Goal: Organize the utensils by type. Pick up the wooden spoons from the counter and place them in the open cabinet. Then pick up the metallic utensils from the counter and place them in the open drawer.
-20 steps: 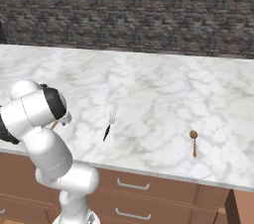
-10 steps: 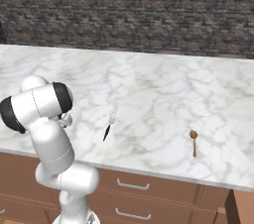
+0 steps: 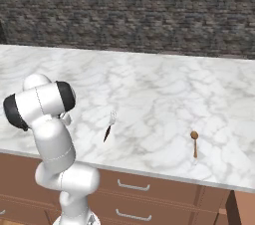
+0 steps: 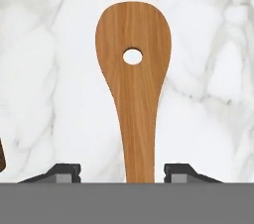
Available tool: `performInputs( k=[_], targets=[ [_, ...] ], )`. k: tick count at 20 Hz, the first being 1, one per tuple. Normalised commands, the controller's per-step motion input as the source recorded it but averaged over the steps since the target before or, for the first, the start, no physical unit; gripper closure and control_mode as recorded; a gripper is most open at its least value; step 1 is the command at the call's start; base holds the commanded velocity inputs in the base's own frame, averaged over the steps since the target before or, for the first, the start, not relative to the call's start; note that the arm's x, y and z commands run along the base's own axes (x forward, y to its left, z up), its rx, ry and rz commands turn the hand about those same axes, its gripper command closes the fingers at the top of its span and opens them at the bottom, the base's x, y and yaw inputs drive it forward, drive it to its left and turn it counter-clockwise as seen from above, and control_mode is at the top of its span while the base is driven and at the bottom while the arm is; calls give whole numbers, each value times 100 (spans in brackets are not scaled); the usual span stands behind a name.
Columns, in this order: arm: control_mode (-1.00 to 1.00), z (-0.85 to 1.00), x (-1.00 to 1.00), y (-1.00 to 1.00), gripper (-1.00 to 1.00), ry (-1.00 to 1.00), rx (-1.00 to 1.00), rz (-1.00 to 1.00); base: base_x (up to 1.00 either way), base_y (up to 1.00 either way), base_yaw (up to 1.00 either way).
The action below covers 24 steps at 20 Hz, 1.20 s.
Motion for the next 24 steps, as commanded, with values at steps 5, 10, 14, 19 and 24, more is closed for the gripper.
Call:
performInputs(
  k=[5, 10, 14, 19, 24],
  targets=[
    [-100, 5, -7, -14, 100, 2, 0, -8, 0, 0, 0],
    [-100, 60, -21, -10, 100, 0, 0, 0, 0, 0, 0],
    [-100, 81, -27, -12, 100, 0, 0, 3, 0, 0, 0],
    [-100, 77, -19, -27, 100, -2, 6, 4, 0, 0, 0],
    [-100, 61, -8, -30, 100, -3, 9, 1, 0, 0, 0]
  ],
)
